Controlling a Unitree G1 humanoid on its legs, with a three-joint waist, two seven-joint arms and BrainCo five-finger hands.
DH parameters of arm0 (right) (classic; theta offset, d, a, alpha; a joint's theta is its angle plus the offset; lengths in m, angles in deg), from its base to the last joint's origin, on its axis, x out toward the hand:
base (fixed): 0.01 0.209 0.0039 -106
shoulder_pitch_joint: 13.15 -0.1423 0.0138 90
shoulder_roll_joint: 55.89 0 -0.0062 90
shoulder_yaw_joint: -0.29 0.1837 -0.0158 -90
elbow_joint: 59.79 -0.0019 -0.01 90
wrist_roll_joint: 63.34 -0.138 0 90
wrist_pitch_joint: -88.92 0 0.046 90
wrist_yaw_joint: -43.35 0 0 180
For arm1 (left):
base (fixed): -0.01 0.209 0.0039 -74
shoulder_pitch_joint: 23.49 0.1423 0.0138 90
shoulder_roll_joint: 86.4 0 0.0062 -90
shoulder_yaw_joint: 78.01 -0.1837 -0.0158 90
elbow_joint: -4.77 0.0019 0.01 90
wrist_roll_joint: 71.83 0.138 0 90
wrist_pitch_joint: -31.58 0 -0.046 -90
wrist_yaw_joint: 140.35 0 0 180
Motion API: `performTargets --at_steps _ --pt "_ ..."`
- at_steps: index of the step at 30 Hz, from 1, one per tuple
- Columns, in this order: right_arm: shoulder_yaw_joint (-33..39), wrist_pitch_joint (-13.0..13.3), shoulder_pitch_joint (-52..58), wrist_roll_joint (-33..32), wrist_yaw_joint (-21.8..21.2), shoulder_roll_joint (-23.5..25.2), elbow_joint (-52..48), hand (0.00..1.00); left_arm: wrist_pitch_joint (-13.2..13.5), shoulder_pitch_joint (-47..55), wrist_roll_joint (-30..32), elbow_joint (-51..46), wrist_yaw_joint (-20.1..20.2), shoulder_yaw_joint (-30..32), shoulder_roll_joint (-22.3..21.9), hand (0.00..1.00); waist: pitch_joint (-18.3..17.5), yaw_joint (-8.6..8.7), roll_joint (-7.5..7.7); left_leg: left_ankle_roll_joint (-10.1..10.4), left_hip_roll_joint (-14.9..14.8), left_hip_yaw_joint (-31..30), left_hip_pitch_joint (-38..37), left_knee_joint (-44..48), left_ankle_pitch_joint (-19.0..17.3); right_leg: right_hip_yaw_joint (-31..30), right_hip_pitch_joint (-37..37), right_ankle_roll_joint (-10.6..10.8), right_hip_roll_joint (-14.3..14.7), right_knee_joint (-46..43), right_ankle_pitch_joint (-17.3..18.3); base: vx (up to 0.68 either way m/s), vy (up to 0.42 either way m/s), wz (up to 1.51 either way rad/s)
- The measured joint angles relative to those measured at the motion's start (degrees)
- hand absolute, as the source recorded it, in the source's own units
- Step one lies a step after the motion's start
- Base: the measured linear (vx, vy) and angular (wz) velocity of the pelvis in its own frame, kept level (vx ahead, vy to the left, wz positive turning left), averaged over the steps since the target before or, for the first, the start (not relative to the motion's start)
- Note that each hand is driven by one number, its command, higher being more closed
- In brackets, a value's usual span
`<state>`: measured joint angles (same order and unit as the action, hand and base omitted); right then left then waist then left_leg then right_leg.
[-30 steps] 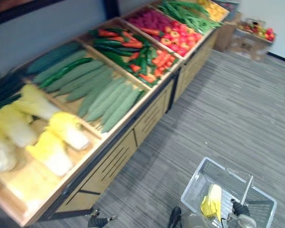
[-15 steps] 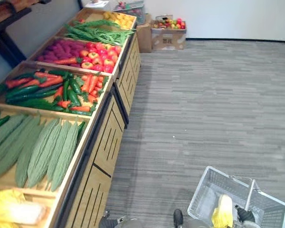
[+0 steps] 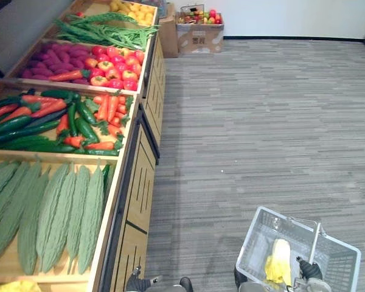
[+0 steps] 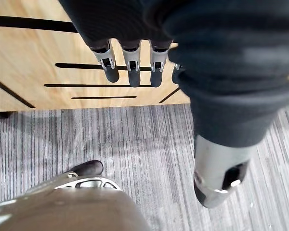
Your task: Pick vegetable in the basket
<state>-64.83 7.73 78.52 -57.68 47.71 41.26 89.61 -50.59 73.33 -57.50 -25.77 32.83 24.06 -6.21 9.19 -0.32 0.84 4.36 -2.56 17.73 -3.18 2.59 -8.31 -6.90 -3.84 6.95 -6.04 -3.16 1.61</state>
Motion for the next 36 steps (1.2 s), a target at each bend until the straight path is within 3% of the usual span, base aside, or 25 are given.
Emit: performTargets --at_steps 4,6,9,12,14,16,17,18,19,22,24,26,28,31,32,33,35,36 --pt "1.5 0.2 -1.2 -0.2 0.1 1.0 -0.7 1.0 0.2 -0.3 0.5 -0.1 0.3 -1.3 0.3 0.0 0.7 -0.03 -0.32 -0.8 -0.6 2.5 -3.0 0.6 -1.6 1.1 -7.4 -1.4 1.2 -18.6 2.8 0.04 0.036 -0.37" --pt "1.8 0.4 -1.1 -1.8 0.3 1.6 -2.0 1.0 0.1 -0.4 0.5 -0.1 0.2 -1.6 0.4 0.0 1.6 0.41 -0.21 -2.8 -0.1 3.7 -6.6 -0.1 -3.0 5.2 -11.7 -2.2 -0.5 -31.1 3.9 0.01 0.025 -0.18" --pt "1.5 1.1 -0.7 -1.9 0.3 2.3 -2.4 1.0 0.1 -0.7 0.5 0.0 0.0 -1.4 0.5 0.0 1.4 0.55 0.88 -2.6 0.1 3.7 -7.5 -0.1 -4.1 8.1 -12.4 -2.9 -1.7 -28.3 4.4 0.07 0.012 -0.03" --pt "1.8 1.3 -1.2 -2.2 0.5 2.4 -2.9 1.0 -0.5 -1.6 0.5 0.0 -0.2 -0.8 -0.1 0.0 1.7 0.46 0.33 -0.9 -1.7 4.0 -7.0 0.1 -5.0 9.9 -14.8 -1.5 -1.6 -16.9 2.9 0.25 -0.075 -0.06" --pt "2.1 1.2 -1.2 -2.8 0.6 2.6 -2.9 1.0 -0.6 -2.1 0.5 0.0 -0.7 0.2 -0.5 0.0 1.9 0.52 0.46 1.8 -3.4 4.0 -8.3 1.3 -6.5 10.0 -15.0 -1.1 -2.1 -9.5 0.7 0.36 -0.154 0.04" --pt "2.4 1.2 -1.0 -3.5 0.8 2.8 -3.1 1.0 -0.7 -2.6 0.5 0.0 -1.3 1.9 -1.1 0.0 1.8 0.94 -0.2 4.5 -6.1 3.6 -10.6 1.4 -8.2 12.4 -15.1 -1.5 -1.5 -12.1 -4.7 0.5 -0.267 0.13" --pt "2.9 1.2 -1.2 -3.5 0.9 2.7 -3.5 1.0 -0.7 -2.8 0.5 0.0 -1.5 2.5 -1.4 0.0 1.5 1.26 -1.07 4.8 -7.7 3.4 -11.1 1.3 -8.1 13.6 -16.3 -3.1 -0.4 -16.3 -0.8 0.48 -0.238 0.19" --pt "4.0 1.3 -2.0 -3.5 1.0 3.0 -3.9 1.0 -0.3 -3.3 0.5 -0.2 -1.5 2.5 -2.1 0.0 1.5 1.16 -1.42 7.0 -8.6 3.4 -11.2 2.5 -6.5 14.2 -18.4 -4.4 -0.2 -22.0 2.2 0.49 -0.255 0.12" --pt "4.1 1.2 -2.1 -3.5 1.0 2.8 -4.0 1.0 -0.4 -3.2 0.5 -0.2 -1.5 2.6 -2.6 0.0 1.4 1.14 -1.63 7.0 -9.2 2.8 -11.2 3.4 -4.6 14.6 -18.7 -5.1 -0.1 -24.0 3.3 0.45 -0.312 0.06" --pt "4.0 0.5 -1.7 -3.4 1.0 2.4 -4.3 1.0 -0.4 -3.2 0.4 -0.8 -1.5 3.0 -4.4 0.0 1.4 1.45 -1.98 5.9 -11.4 -3.2 -6.6 15.1 2.5 16.7 -14.5 -6.9 0.2 -24.1 7.8 0.44 -0.362 0.24" --pt "3.3 -0.7 -0.9 -3.4 1.0 2.6 -4.5 1.0 -0.3 -3.2 0.4 -2.6 -1.4 3.6 -5.3 0.0 1.8 1.28 -1.32 3.1 -14.8 -6.4 1.4 34.0 10.8 18.3 -9.1 -8.1 0.6 -21.7 9.9 0.31 -0.261 0.25" --pt "1.9 -1.1 0.1 -3.4 1.1 2.4 -4.5 1.0 -0.1 -3.2 0.4 -3.3 -1.3 3.5 -5.9 0.0 1.7 0.6 -1.7 3.1 -16.8 -5.8 5.7 45.5 9.5 18.1 -5.0 -8.9 1.0 -20.2 11.3 0.24 -0.196 -0.01" --pt "0.5 -1.2 1.4 -3.3 1.2 2.4 -4.5 1.0 0.2 -3.2 0.3 -3.7 -1.3 3.5 -6.2 0.0 1.7 0.0 -1.67 2.9 -16.0 -5.6 9.4 49.6 5.7 18.2 -0.8 -9.1 1.0 -17.8 12.4 0.25 -0.133 0.03" --pt "-0.6 -1.4 2.0 -3.3 1.5 2.6 -4.4 1.0 0.9 -3.2 -0.4 -5.2 -1.3 3.5 -6.4 0.0 1.7 -1.06 -1.65 2.5 -14.8 -2.3 16.2 46.0 1.0 19.0 3.7 -8.5 1.0 -14.1 12.7 0.23 -0.011 0.06" --pt "-0.7 -1.7 2.1 -3.3 1.5 2.7 -4.4 1.0 1.2 -3.2 -0.5 -5.6 -1.3 3.6 -6.6 0.0 1.7 -1.47 -1.64 2.0 -14.0 0.5 17.3 39.5 0.4 19.0 5.5 -7.9 0.7 -12.4 12.7 0.15 0.033 -0.02" --pt "-0.7 -2.1 2.0 -3.3 1.5 2.7 -4.4 1.0 1.4 -3.2 -0.4 -5.7 -1.3 3.6 -6.7 0.0 1.7 -1.59 -1.61 2.0 -13.3 2.3 17.3 34.6 0.4 19.0 6.3 -7.5 0.5 -11.7 12.8 0.24 0.097 -0.01" --pt "-1.2 -2.3 2.0 -3.2 1.4 2.8 -4.4 1.0 1.5 -2.9 0.0 -5.7 -1.6 3.7 -7.1 0.0 1.6 -1.62 -1.82 2.2 -9.8 7.1 15.6 12.6 4.0 18.7 8.1 -5.7 -0.3 -10.2 14.2 0.3 0.159 -0.07" --pt "-1.6 -2.3 2.0 -3.2 1.4 2.6 -4.4 1.0 1.5 -2.9 0.1 -5.6 -1.6 3.9 -7.2 0.0 1.5 -1.65 -1.92 2.0 -9.4 7.4 15.7 9.8 5.0 18.5 8.4 -5.0 -0.2 -10.1 14.5 0.36 0.218 -0.21"
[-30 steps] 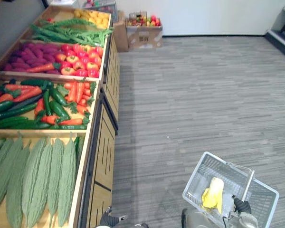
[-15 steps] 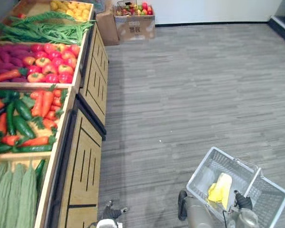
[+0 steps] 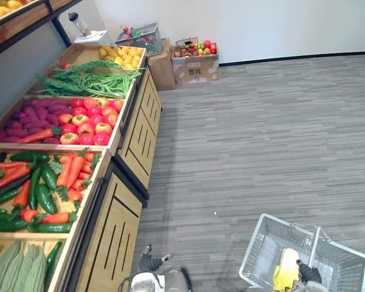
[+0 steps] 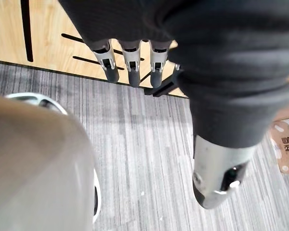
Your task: Pick vegetable in the basket
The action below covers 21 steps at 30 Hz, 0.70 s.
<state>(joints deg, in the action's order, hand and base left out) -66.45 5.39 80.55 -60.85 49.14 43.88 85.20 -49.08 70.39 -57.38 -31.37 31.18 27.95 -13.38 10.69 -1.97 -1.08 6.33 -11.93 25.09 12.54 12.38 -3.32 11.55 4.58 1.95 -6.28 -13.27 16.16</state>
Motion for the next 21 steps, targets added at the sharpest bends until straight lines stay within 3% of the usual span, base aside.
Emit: performTargets --at_steps 1,2,3,5,7,9,10,13,15,17,20,21 --pt "-0.9 0.0 0.0 0.0 0.0 -0.1 0.0 1.0 0.0 0.0 0.1 0.2 0.0 0.2 0.0 0.0 -0.1 -0.05 -0.02 -0.9 0.8 -0.7 -0.2 -3.3 1.5 -0.9 1.0 1.6 0.0 0.0 0.9 0.43 0.277 -0.41" --pt "-1.6 0.0 0.1 0.0 -0.1 0.1 0.4 1.0 0.0 0.0 0.2 0.3 0.2 0.2 0.3 0.0 -0.8 -0.48 1.01 -3.9 2.2 -1.4 -1.1 -3.0 5.2 -2.4 2.0 3.3 -1.3 -0.1 1.9 0.46 0.287 -0.47" --pt "-1.7 0.0 0.2 0.0 -0.1 0.3 1.2 1.0 0.0 0.2 0.3 0.5 0.4 0.2 0.8 0.0 -1.7 -0.55 1.95 -5.3 3.5 -1.3 -1.5 -2.7 5.3 -3.0 2.6 4.1 -2.6 0.1 2.2 0.41 0.233 -0.38" --pt "-2.0 0.1 0.7 1.3 -0.2 0.6 3.1 1.0 -0.1 0.2 2.1 2.3 0.5 -1.4 2.6 0.0 -4.7 0.4 4.47 -7.3 7.3 -0.4 -2.3 -1.7 1.7 -5.2 1.2 6.3 -6.1 -4.8 1.1 0.53 0.242 0.01" --pt "-0.8 0.8 0.7 1.4 -0.1 0.3 3.5 1.0 -0.3 -0.1 2.5 2.9 0.5 -3.4 3.7 0.0 -4.9 0.34 4.32 -8.7 8.6 -0.5 -4.6 -0.9 -0.5 -8.3 -2.5 6.4 -7.3 -16.2 -2.3 0.59 0.296 0.25" --pt "-1.0 1.8 -0.2 1.2 -0.1 0.5 3.3 1.0 -1.2 -0.1 2.7 3.5 0.5 -6.2 5.5 0.0 -4.5 1.21 3.69 -9.1 8.9 -2.3 -9.3 -1.7 -2.9 -12.3 -8.2 10.4 -6.6 -32.5 -13.4 0.42 0.173 0.34" --pt "-1.3 1.9 -0.2 1.3 -0.2 0.5 3.2 1.0 -1.2 -0.1 2.8 4.0 0.6 -7.0 5.8 0.0 -4.4 1.6 3.58 -9.3 9.0 -2.8 -10.8 -2.2 -3.3 -13.3 -9.1 10.7 -6.2 -36.0 -13.4 0.37 0.098 0.39" --pt "-1.6 2.7 -0.2 1.5 -1.2 0.6 1.9 1.0 -1.9 0.4 4.3 5.4 0.7 -7.7 7.8 0.0 -3.9 1.7 3.69 -8.6 9.4 -5.9 -17.9 -6.6 -4.1 -14.0 -13.6 5.8 -3.7 -44.0 -10.4 0.32 0.002 0.47" --pt "-1.3 3.1 -0.2 1.5 -1.2 0.5 0.9 1.0 -2.4 1.0 4.4 5.5 0.6 -7.1 7.7 0.0 -3.6 1.69 3.41 -7.4 9.1 -8.7 -20.5 -7.5 -5.6 -13.4 -17.4 4.6 -3.1 -40.1 -6.0 0.28 -0.11 0.55" --pt "-1.0 3.3 -0.1 1.4 -1.2 0.5 -0.2 1.0 -2.5 1.8 4.4 5.5 0.4 -5.2 6.5 0.0 -3.0 1.54 2.7 -6.2 7.8 -10.8 -21.8 -6.8 -8.1 -13.3 -18.5 3.8 -2.7 -31.2 -4.9 0.28 -0.233 0.56" --pt "-1.1 3.6 0.0 1.4 -1.3 1.3 -0.2 1.0 -2.5 2.1 4.3 5.5 0.0 -1.8 5.5 0.0 -3.0 1.33 2.67 -2.1 4.9 -15.7 -22.6 -5.9 -10.9 -15.8 -17.9 4.6 -1.7 -9.8 -5.9 0.28 -0.305 0.69" --pt "-1.0 3.6 0.1 1.4 -1.2 1.7 -0.2 1.0 -2.4 2.1 4.3 5.4 0.0 -1.1 5.6 0.0 -2.9 1.15 3.05 -1.2 4.5 -17.0 -22.7 -5.8 -11.5 -16.9 -17.2 6.4 -1.4 -6.8 -8.2 0.38 -0.426 0.98"
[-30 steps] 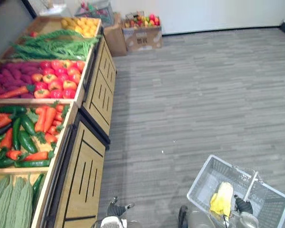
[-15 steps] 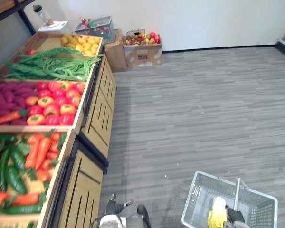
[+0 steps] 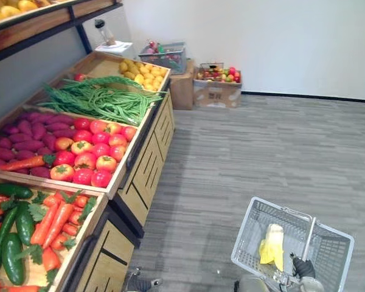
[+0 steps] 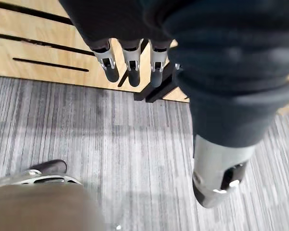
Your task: Pick vegetable in the basket
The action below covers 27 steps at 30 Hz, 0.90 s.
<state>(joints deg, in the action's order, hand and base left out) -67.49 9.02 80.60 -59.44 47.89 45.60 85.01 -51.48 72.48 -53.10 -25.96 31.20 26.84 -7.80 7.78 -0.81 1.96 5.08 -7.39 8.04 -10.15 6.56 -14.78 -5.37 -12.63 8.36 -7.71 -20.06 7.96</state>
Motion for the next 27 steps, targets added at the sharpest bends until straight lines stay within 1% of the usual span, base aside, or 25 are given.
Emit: performTargets --at_steps 1,2,3,5,6,8,9,10,11,12,13,14,15,16,17,18,19,20,21,22,23,24,26,27 --pt "0.9 -0.2 0.4 0.0 0.0 0.1 0.1 1.0 0.0 0.1 0.0 0.1 0.0 1.5 -1.2 0.0 -0.2 -0.18 -0.86 0.6 -2.2 -2.9 0.1 -0.3 -0.3 2.8 1.2 -0.6 1.8 -0.7 0.5 0.42 -0.411 0.87" --pt "2.3 -0.2 0.7 0.0 0.0 0.1 0.0 1.0 0.2 0.1 -0.1 -0.6 0.0 2.0 -2.0 0.0 -0.5 -1.11 -1.65 0.4 -2.5 -4.4 0.2 0.0 0.9 4.2 0.6 -1.3 2.2 -3.4 2.6 0.48 -0.45 1.25" --pt "2.4 -0.7 0.6 0.0 0.1 -0.3 0.1 1.0 0.2 0.0 -0.2 -1.1 -0.1 2.8 -2.7 0.0 -0.3 -1.13 -1.98 0.8 -3.2 -6.6 1.1 1.3 2.0 8.1 0.9 -2.9 1.2 -7.4 5.8 0.48 -0.428 0.99" --pt "2.7 -1.4 0.7 0.1 0.1 -0.2 0.1 1.0 0.1 0.3 -0.3 -1.2 -0.2 3.7 -3.4 0.0 -0.5 -1.17 -2.47 0.9 -4.4 -8.6 1.7 2.2 3.5 12.0 3.1 -4.2 1.0 -9.0 7.9 0.41 -0.348 1.15" --pt "2.6 -1.6 0.9 0.1 0.1 -0.1 0.1 1.0 0.1 0.3 -0.3 -1.9 -0.2 3.9 -3.4 0.0 -0.6 -1.16 -2.65 0.6 -5.1 -10.5 3.3 3.7 5.0 14.1 4.6 -4.5 1.2 -9.3 8.1 0.35 -0.264 1.21" --pt "2.7 -2.1 1.5 0.1 0.1 0.0 0.2 1.0 0.2 0.5 -0.5 -3.2 -0.2 4.1 -3.5 0.0 -0.5 -1.15 -2.29 0.6 -5.1 -12.5 6.0 6.9 6.9 15.8 6.6 -4.9 0.7 -9.0 8.2 0.28 -0.194 1.47" --pt "2.7 -2.4 2.6 0.1 0.1 -0.2 0.2 1.0 0.2 0.4 -0.7 -4.1 -0.2 4.2 -3.9 0.0 -0.5 -1.29 -1.78 1.1 -4.7 -13.4 9.6 12.1 8.6 18.1 9.0 -5.6 -0.2 -9.2 8.6 0.26 -0.174 1.64" --pt "2.7 -2.5 2.9 0.1 0.2 -0.2 0.2 1.0 0.1 0.6 -1.4 -4.6 -0.2 4.3 -4.0 0.0 -0.5 -1.57 -1.56 1.0 -4.4 -13.4 11.0 14.0 9.6 18.8 9.4 -5.6 -0.7 -10.3 8.6 0.18 -0.12 1.59" --pt "2.7 -2.4 3.2 0.1 0.2 -0.5 0.1 1.0 0.1 0.8 -2.4 -5.1 -0.3 4.4 -4.0 0.0 -0.7 -1.75 -1.33 1.2 -4.3 -12.9 12.9 16.5 11.2 19.5 9.1 -6.3 -1.1 -13.1 8.2 0.16 -0.118 1.12" --pt "2.8 -2.3 2.5 0.1 0.2 -0.8 -0.3 1.0 0.0 0.4 -2.6 -5.1 -0.5 5.2 -4.5 0.0 -0.4 -1.83 -2.98 2.1 -6.6 -11.5 14.6 19.1 12.8 18.6 4.5 -7.0 -1.8 -20.8 9.2 0.12 -0.128 1.13" --pt "2.4 -2.0 2.3 0.1 0.2 -0.7 -1.4 1.0 -0.1 0.7 -2.8 -4.5 -0.5 6.1 -4.5 0.0 -1.0 -1.9 -2.26 3.1 -8.2 -8.4 16.5 20.5 12.1 18.6 6.0 -6.9 -0.9 -8.1 9.4 0.12 -0.164 1.04" --pt "1.7 -1.9 2.2 0.3 0.2 -0.5 -2.3 1.0 0.0 0.3 -2.8 -4.3 -0.4 6.3 -3.7 0.0 -0.4 -2.13 -2.33 3.5 -9.4 -5.0 17.9 21.7 11.5 20.9 7.4 -5.5 -1.4 -3.1 7.2 0.1 -0.158 1.18" --pt "2.1 -2.5 2.4 0.6 0.2 -0.8 -1.9 1.0 0.0 0.0 -2.7 -4.3 -0.1 6.6 -3.7 0.0 -0.3 -1.92 -2.02 2.1 -11.5 3.0 18.3 21.1 11.2 25.0 9.0 -6.0 -2.7 -2.8 6.8 0.11 -0.111 1.35" --pt "2.1 -2.7 3.1 0.6 0.3 -1.2 -1.7 1.0 0.0 -0.1 -2.6 -4.4 -0.1 6.5 -3.5 0.0 -0.2 -1.56 -1.42 1.9 -11.8 9.7 17.8 19.0 11.1 27.8 10.6 -6.0 -4.2 -2.1 6.8 0.14 -0.063 1.58" --pt "1.9 -2.8 3.5 0.8 0.2 -1.6 -1.1 1.0 -0.1 0.0 -2.3 -4.3 -0.2 5.7 -3.1 0.0 -0.2 -0.95 -1.08 1.4 -11.6 16.5 17.0 16.2 11.4 30.5 12.4 -5.9 -5.5 -1.1 6.8 0.15 -0.002 1.72" --pt "2.3 -2.8 3.6 0.9 0.2 -2.0 -0.5 1.0 0.0 -0.1 -2.1 -3.7 -0.3 4.2 -2.9 0.0 -0.2 -0.54 -1.02 0.6 -9.9 22.9 16.7 11.7 12.2 33.1 13.9 -5.9 -6.6 -0.4 6.8 0.14 0.031 1.54" --pt "2.6 -2.9 3.8 0.9 0.3 -2.2 0.3 1.0 0.0 -0.2 -2.1 -3.4 -0.4 3.3 -2.5 0.0 -0.2 -0.42 -1.07 -0.2 -8.7 24.2 16.9 9.0 13.0 34.1 14.4 -5.9 -6.9 0.1 6.8 0.12 0.112 1.38" --pt "3.3 -3.6 3.2 0.8 0.3 -2.3 0.9 1.0 0.0 -0.5 -2.0 -2.9 -0.4 2.0 -2.0 0.0 -0.2 -0.39 -1.27 -0.4 -6.6 24.5 16.9 4.6 15.1 35.1 15.0 -5.7 -6.9 0.7 6.7 0.11 0.209 1.09" --pt "4.7 -3.9 2.1 0.8 0.4 -2.5 2.7 1.0 -0.1 -0.8 -1.9 -1.1 -0.5 0.5 -1.3 0.0 -0.4 -0.71 -1.82 -2.5 -3.6 24.4 16.1 -2.5 18.6 36.8 15.6 -4.9 -6.3 1.6 6.2 0.12 0.237 0.98" --pt "4.9 -4.0 1.7 0.8 0.4 -2.0 3.2 1.0 -0.3 -1.2 -1.9 -0.4 -0.4 0.3 -0.6 0.0 -0.3 -0.7 -1.21 -2.7 -2.7 23.7 15.4 -4.1 19.4 37.0 16.3 -4.3 -6.5 2.2 5.9 0.18 0.214 0.91" --pt "4.9 -4.0 1.0 0.9 0.2 -1.1 4.4 1.0 -0.7 -1.2 -1.5 0.1 -0.4 -1.3 0.3 0.0 0.0 -0.69 -0.45 -3.0 -1.2 22.1 15.2 -5.4 19.9 36.9 17.2 -2.6 -7.0 4.2 4.9 0.19 0.152 0.74" --pt "4.7 -4.1 0.3 0.9 0.2 0.0 4.8 1.0 -1.0 -1.1 -0.8 0.9 -0.4 -1.6 1.3 0.0 0.2 -0.87 1.14 -3.2 0.4 21.1 15.3 -5.6 19.8 36.9 18.7 -1.8 -7.5 6.3 4.3 0.19 0.126 0.6" --pt "4.5 -4.0 -0.7 1.1 0.2 0.8 4.9 1.0 -1.3 -0.7 0.0 2.4 -0.3 -1.9 2.3 0.0 0.1 -0.98 2.12 -3.8 2.0 20.9 15.6 -5.5 19.4 36.6 19.7 0.0 -8.4 8.5 3.0 0.13 0.131 0.26" --pt "4.4 -3.9 -1.0 1.4 0.1 0.8 4.9 1.0 -1.3 -0.5 0.0 2.3 -0.3 -2.1 2.4 0.0 0.1 -0.97 2.17 -4.0 2.4 20.8 15.7 -5.5 19.3 36.4 19.8 0.2 -8.7 8.9 2.4 0.12 0.147 0.11"
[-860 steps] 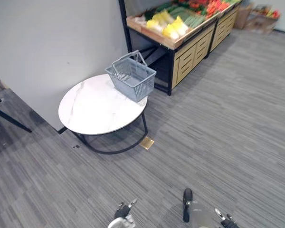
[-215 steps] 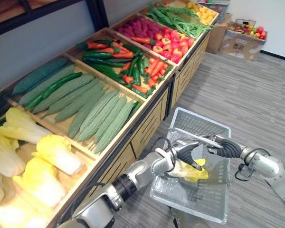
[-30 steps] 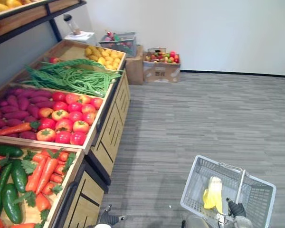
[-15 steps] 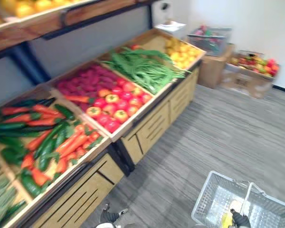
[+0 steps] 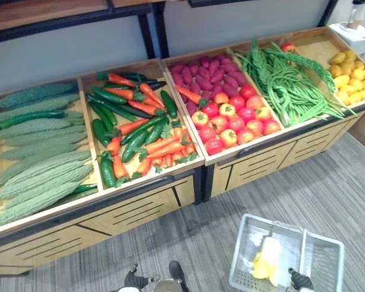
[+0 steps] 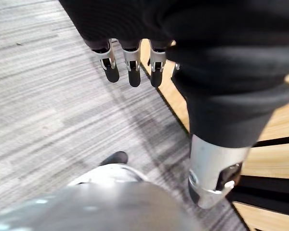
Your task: Pick vegetable in the basket
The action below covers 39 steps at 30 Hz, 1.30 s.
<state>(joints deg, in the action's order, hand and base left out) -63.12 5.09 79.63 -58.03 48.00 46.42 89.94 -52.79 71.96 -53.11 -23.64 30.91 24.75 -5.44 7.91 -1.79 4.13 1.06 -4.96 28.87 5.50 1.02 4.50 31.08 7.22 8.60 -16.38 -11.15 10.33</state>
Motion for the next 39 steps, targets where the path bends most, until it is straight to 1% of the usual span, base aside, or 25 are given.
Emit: performTargets --at_steps 2,3,6,7,8,9,11,12,13,15,16,18,19,20,21,22,23,25,27,30,32,33,34,36,39 --pt "-0.2 0.4 -0.7 1.5 0.0 0.0 -0.1 1.0 0.0 0.1 0.1 0.1 -0.1 -1.2 0.3 0.0 0.1 -0.01 -0.58 -0.7 0.9 -0.1 -0.2 -0.1 -0.5 -1.2 -0.2 0.9 -0.6 -0.1 -2.3 0.1 0.118 0.0" --pt "-0.2 0.4 -0.7 1.5 0.0 0.0 -0.1 1.0 0.0 0.1 0.1 0.1 0.0 -1.3 0.3 0.0 0.1 -0.01 -0.61 -0.7 1.2 -0.1 -0.5 -0.3 -0.6 -2.0 -0.4 0.7 -0.8 -0.6 -2.6 0.08 0.102 -0.12" --pt "0.0 0.5 -1.5 1.5 0.0 -0.3 -0.3 1.0 0.0 0.9 0.1 0.0 0.0 -2.2 0.3 0.0 0.3 0.16 -1.46 -1.6 1.9 0.3 -3.7 -2.6 -2.9 -6.4 -4.6 -0.1 -3.0 -10.8 -4.4 0.08 0.123 -0.2" --pt "0.0 0.5 -1.6 1.5 0.0 -0.3 -0.3 1.0 0.0 0.9 0.1 0.0 0.1 -2.3 0.3 0.0 0.4 0.25 -1.44 -1.6 2.2 0.3 -4.6 -3.2 -3.4 -7.2 -6.0 -1.3 -4.0 -14.6 -5.4 0.06 0.113 -0.11" --pt "0.1 0.6 -1.5 1.4 0.0 -0.3 -0.3 1.0 0.0 1.1 0.1 0.0 0.1 -2.3 0.3 0.0 0.5 0.31 -1.61 -1.4 2.4 0.2 -5.4 -3.5 -4.2 -8.3 -7.5 -3.4 -4.8 -18.3 -7.0 0.08 0.108 0.02" --pt "0.1 0.9 -1.6 1.4 0.0 -0.3 -0.4 1.0 0.0 1.3 0.1 0.0 0.1 -2.3 0.3 0.0 0.8 0.49 -2.17 -1.5 2.4 -0.3 -6.4 -3.8 -5.0 -9.9 -9.2 -4.5 -5.3 -22.4 -9.1 0.08 0.107 0.12" --pt "0.1 0.8 -1.6 1.5 -0.2 -0.1 -0.3 1.0 -0.1 1.4 -0.1 -0.1 0.1 -2.4 0.4 0.0 0.9 1.16 -2.11 -2.3 2.4 -2.0 -7.0 -3.7 -6.5 -12.3 -10.5 -4.1 -4.9 -26.1 -8.2 0.1 0.062 0.4" --pt "0.1 0.8 -1.5 1.5 -0.2 -0.1 -0.2 1.0 -0.1 1.4 -0.2 -0.1 0.1 -2.3 0.5 0.0 0.9 1.53 -2.16 -2.4 2.3 -3.1 -7.4 -3.7 -6.8 -12.9 -11.9 -3.2 -3.9 -27.3 -5.1 0.12 0.033 0.44" --pt "0.1 0.7 -1.6 1.5 -0.2 -0.1 -0.2 1.0 -0.1 1.5 -0.3 -0.1 0.1 -2.3 0.5 0.0 1.1 1.58 -2.31 -2.4 2.2 -3.4 -7.8 -3.7 -7.0 -13.0 -12.6 -3.0 -3.2 -27.4 -3.5 0.14 0.024 0.37" --pt "0.5 0.5 -1.5 0.9 -0.2 0.1 1.5 1.0 -0.1 1.8 -0.4 0.0 0.1 -1.3 0.1 0.0 1.4 1.82 -2.57 -2.0 1.6 -4.7 -8.7 -2.6 -8.1 -14.0 -14.4 -3.0 -0.3 -23.5 -0.7 0.18 -0.018 0.3" --pt "1.0 0.5 -1.6 0.8 -0.2 0.3 1.7 1.0 -0.1 1.9 -0.5 0.0 0.1 -1.0 0.0 0.0 1.4 1.73 -2.57 -1.8 1.2 -4.9 -8.9 -2.1 -8.1 -15.1 -14.9 -3.0 0.6 -21.7 -0.7 0.2 -0.101 0.27" --pt "2.4 0.4 -1.4 0.7 -0.2 0.7 2.0 1.0 -0.1 1.9 -0.4 0.0 0.1 0.5 -0.5 0.0 1.5 1.82 -2.61 -0.8 -0.2 -6.3 -9.2 0.1 -8.7 -20.5 -15.7 -2.7 3.6 -12.6 -0.9 0.19 -0.172 0.35" --pt "2.5 0.4 -1.4 0.7 -0.2 0.7 2.0 1.0 -0.1 1.9 -0.4 0.0 0.1 1.1 -0.6 0.0 1.4 1.75 -2.45 -0.4 -0.6 -6.6 -9.2 0.3 -8.7 -22.1 -15.9 -2.5 4.2 -10.2 -1.3 0.2 -0.23 0.4" --pt "2.9 0.4 -1.4 0.7 -0.3 1.1 2.0 1.0 -0.1 1.9 -0.4 0.0 0.1 2.1 -0.5 0.0 1.3 1.72 -1.63 0.8 -0.8 -7.7 -9.6 0.3 -8.7 -25.0 -15.9 -2.3 4.7 -5.4 -3.9 0.14 -0.21 0.31" --pt "3.2 0.4 -1.2 0.7 -0.3 1.4 2.0 1.0 -0.1 1.9 -0.4 0.0 0.0 3.0 -0.4 0.0 1.2 1.71 -0.79 1.6 -0.6 -8.1 -9.8 0.2 -8.7 -26.6 -15.8 -2.5 4.6 -3.5 -8.1 0.15 -0.296 0.39" --pt "4.7 0.4 -1.1 0.7 -0.3 1.9 2.5 1.0 -0.2 1.4 -0.4 0.8 0.0 4.7 -0.6 0.0 1.3 1.54 0.1 3.3 -1.2 -9.1 -10.4 -0.3 -8.7 -29.1 -14.8 -0.3 5.3 -3.7 -7.8 0.14 -0.309 0.25" --pt "5.7 0.4 -1.1 0.8 -0.3 1.4 2.5 1.0 0.0 1.6 -0.4 1.3 0.0 6.1 -2.2 0.0 0.9 1.23 -1.66 4.9 -3.5 -9.1 -11.0 -1.8 -8.0 -29.2 -15.0 -0.4 7.8 -4.2 -7.7 0.14 -0.294 0.18" --pt "6.8 0.3 -1.0 0.9 -0.4 1.1 2.6 1.0 -0.1 1.6 -0.4 2.1 0.1 7.5 -3.2 0.0 1.0 1.19 -2.62 6.4 -5.2 -9.2 -11.8 -3.4 -6.7 -28.2 -14.7 -1.6 9.7 -3.9 -6.7 0.13 -0.23 0.06" --pt "7.8 0.3 -1.0 0.8 -0.5 0.7 3.0 1.0 -0.1 1.6 -0.4 2.1 0.1 8.6 -3.4 0.0 1.0 1.18 -2.65 7.2 -5.8 -9.5 -11.7 -4.3 -5.9 -27.1 -14.2 -2.5 10.1 -3.6 -4.2 0.07 -0.22 0.12" --pt "11.8 -0.3 -0.7 0.7 -1.2 0.3 4.2 1.0 -0.1 1.6 -0.5 2.2 0.0 10.8 -4.4 0.0 0.4 1.36 -3.77 7.8 -6.7 -11.6 -11.5 -5.1 -4.6 -24.6 -12.5 -3.4 11.2 -1.6 -3.6 0.02 -0.121 0.3" --pt "14.1 -0.8 0.0 0.4 -1.4 0.3 4.3 1.0 -0.2 1.7 -0.7 2.2 0.0 12.5 -4.9 0.0 -0.1 1.33 -3.75 7.7 -7.0 -12.8 -10.7 -5.1 -4.3 -23.2 -11.9 -3.5 11.3 -0.3 -3.6 -0.03 -0.063 0.34" --pt "14.8 -0.9 0.3 0.3 -1.3 0.3 4.2 1.0 -0.2 1.7 -2.1 2.2 0.0 13.3 -5.1 0.0 -0.5 1.21 -4.18 7.6 -6.9 -13.3 -10.5 -5.4 -4.0 -22.8 -11.7 -3.5 11.3 0.3 -3.6 -0.03 -0.041 0.33" --pt "15.9 -0.9 0.8 0.3 -1.4 0.3 4.2 1.0 -0.5 1.9 -3.1 2.2 -0.1 15.2 -5.7 0.0 -0.6 1.19 -3.91 7.6 -6.9 -13.7 -10.3 -6.2 -3.5 -22.2 -11.6 -3.5 11.4 1.2 -3.7 -0.01 -0.018 0.21" --pt "16.6 -0.9 1.4 0.3 -1.4 0.3 4.3 1.0 -0.8 2.2 -5.1 2.2 -0.2 17.5 -6.1 0.0 -1.3 1.17 -4.19 7.6 -6.8 -13.9 -9.7 -6.3 -3.3 -22.0 -11.4 -3.4 11.4 2.3 -4.4 0.01 0.004 0.1" --pt "17.8 -1.0 2.2 0.3 -1.3 0.4 4.3 1.0 -0.9 1.8 -9.3 1.6 -2.9 22.6 -6.3 0.0 -1.6 1.05 -4.02 7.6 -6.5 -13.9 -9.8 -6.4 -3.3 -21.8 -10.3 -3.3 11.3 4.0 -5.5 0.04 0.019 0.02"
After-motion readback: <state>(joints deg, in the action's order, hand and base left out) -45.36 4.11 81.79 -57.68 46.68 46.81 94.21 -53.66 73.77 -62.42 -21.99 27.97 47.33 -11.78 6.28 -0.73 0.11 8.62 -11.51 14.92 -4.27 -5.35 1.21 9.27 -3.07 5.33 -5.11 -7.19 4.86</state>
